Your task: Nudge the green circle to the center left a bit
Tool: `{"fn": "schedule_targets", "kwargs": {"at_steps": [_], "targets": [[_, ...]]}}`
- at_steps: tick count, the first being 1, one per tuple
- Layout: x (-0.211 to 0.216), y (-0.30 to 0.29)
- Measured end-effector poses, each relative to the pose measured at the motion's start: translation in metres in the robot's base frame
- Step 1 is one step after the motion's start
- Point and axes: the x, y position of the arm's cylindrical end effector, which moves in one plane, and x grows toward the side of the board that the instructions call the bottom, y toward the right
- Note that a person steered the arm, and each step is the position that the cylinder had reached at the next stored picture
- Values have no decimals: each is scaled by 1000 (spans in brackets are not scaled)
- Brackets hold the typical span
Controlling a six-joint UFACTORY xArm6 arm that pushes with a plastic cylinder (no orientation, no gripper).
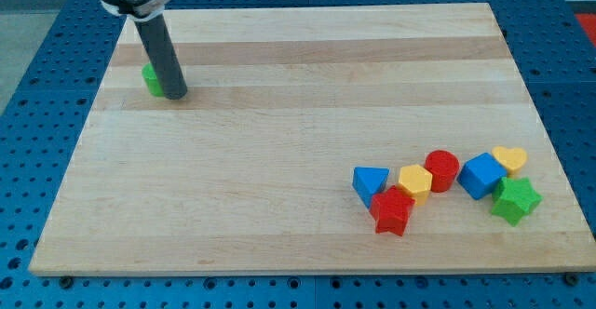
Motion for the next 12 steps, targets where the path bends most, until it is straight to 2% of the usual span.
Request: {"fn": "schedule_targets", "kwargs": {"at_steps": [1,2,4,5,7,12], "targets": [[0,-5],[15,40],[-73,40],[-85,17],[-79,-29],[-56,-26]]}}
